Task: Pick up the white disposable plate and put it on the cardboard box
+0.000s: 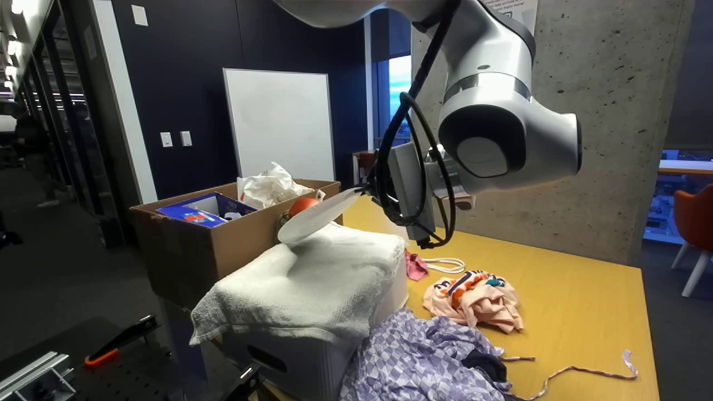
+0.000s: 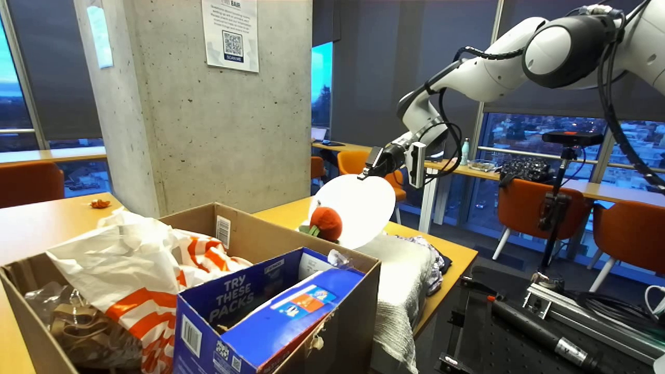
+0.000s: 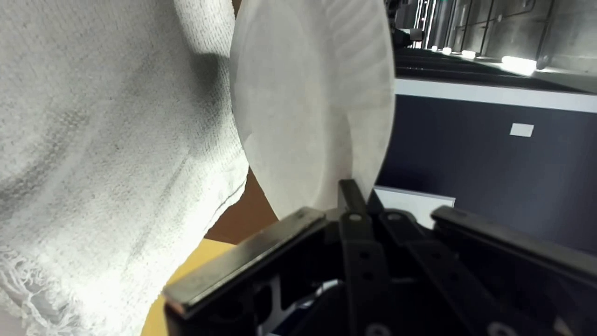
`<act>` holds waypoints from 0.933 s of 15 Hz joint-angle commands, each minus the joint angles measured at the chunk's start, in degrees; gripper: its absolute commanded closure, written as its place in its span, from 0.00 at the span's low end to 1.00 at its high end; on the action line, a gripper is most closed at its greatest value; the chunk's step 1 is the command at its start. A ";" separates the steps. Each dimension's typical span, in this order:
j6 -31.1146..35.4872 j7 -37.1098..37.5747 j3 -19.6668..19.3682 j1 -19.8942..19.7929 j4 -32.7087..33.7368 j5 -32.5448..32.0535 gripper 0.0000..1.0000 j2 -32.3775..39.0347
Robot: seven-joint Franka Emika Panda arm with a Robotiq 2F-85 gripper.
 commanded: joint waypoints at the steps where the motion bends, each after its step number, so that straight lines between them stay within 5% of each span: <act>1: -1.86 -0.82 -0.67 0.43 -1.03 1.57 1.00 -1.49; 7: -3.56 -0.79 -1.33 0.69 -2.25 0.93 1.00 -4.42; 14: -0.88 2.00 -6.59 3.89 -3.28 -8.36 1.00 -9.19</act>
